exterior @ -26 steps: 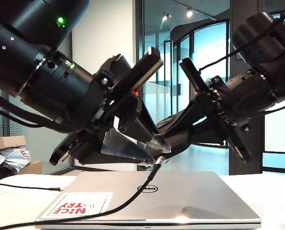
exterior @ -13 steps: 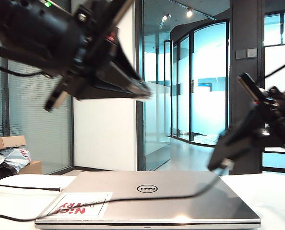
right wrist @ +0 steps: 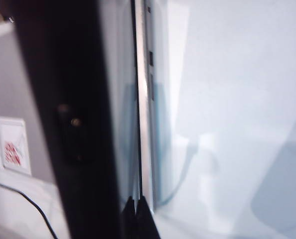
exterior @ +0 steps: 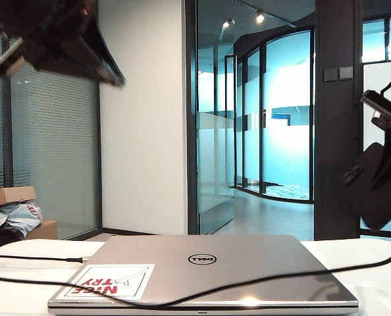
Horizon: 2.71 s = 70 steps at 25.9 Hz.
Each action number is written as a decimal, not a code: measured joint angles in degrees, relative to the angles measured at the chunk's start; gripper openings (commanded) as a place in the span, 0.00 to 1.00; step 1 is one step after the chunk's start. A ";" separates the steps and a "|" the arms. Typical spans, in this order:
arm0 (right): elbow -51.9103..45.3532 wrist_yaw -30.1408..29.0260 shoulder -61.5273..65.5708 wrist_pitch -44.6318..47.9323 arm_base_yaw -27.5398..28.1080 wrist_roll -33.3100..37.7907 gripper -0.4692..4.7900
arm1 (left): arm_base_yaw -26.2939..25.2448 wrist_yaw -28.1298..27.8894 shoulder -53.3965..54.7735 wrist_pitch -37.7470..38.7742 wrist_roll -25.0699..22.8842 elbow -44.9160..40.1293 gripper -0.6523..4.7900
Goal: Pick up the charging cable and the phone, plug the charging cable into the charging port on the phone, and finally place them back on the table.
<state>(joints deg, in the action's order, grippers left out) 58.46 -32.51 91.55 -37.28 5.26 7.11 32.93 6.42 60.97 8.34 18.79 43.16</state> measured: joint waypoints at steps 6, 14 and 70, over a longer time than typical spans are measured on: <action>11.41 1.86 8.46 -13.97 1.03 -9.25 0.08 | -1.73 0.02 -0.50 0.48 -1.90 1.20 0.11; 14.05 1.92 18.05 -16.94 0.74 -11.34 0.08 | -1.66 0.04 -0.46 0.50 -2.29 1.20 0.11; -2.45 23.67 -32.33 2.73 -12.90 -6.73 0.08 | -1.68 0.07 -18.08 8.02 -7.23 -6.69 0.11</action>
<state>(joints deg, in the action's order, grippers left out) 56.01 -8.84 59.22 -34.54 -7.64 0.38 31.24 6.48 42.89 16.36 11.55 36.47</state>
